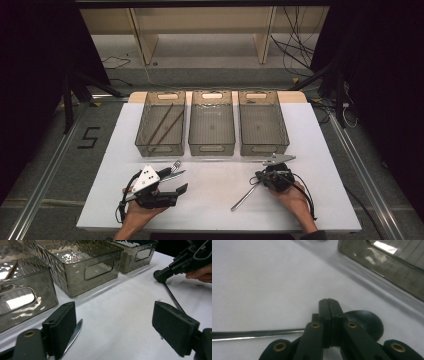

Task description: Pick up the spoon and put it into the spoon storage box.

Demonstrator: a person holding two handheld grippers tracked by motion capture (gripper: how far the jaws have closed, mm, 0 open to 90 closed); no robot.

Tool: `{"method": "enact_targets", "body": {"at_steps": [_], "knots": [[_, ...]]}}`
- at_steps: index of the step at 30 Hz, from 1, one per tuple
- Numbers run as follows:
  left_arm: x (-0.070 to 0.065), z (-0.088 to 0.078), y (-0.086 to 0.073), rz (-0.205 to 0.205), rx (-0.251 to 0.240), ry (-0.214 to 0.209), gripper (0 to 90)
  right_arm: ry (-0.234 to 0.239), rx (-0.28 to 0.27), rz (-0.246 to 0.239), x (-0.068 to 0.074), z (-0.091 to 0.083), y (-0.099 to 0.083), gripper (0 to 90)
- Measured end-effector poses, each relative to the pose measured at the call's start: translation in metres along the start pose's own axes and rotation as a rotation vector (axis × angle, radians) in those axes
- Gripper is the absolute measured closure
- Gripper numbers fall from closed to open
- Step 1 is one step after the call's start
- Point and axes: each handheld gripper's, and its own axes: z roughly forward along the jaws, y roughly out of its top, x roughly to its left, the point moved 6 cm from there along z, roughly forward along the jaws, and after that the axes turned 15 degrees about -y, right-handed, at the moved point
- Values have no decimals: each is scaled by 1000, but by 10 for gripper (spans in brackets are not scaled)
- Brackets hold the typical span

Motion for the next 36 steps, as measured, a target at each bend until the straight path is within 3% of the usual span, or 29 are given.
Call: {"method": "enact_targets", "body": {"at_steps": [7,22,36], "knots": [[-1,0,0,2,-1,-1,194,-9,23,-38,7,-8,-5,900],[-3,0,1,7,-1,-2,195,-40,73,17,1,-24,-22,900],[-4,0,1,12,-2,-5,197,-38,107,57,7,-37,-34,900]]}}
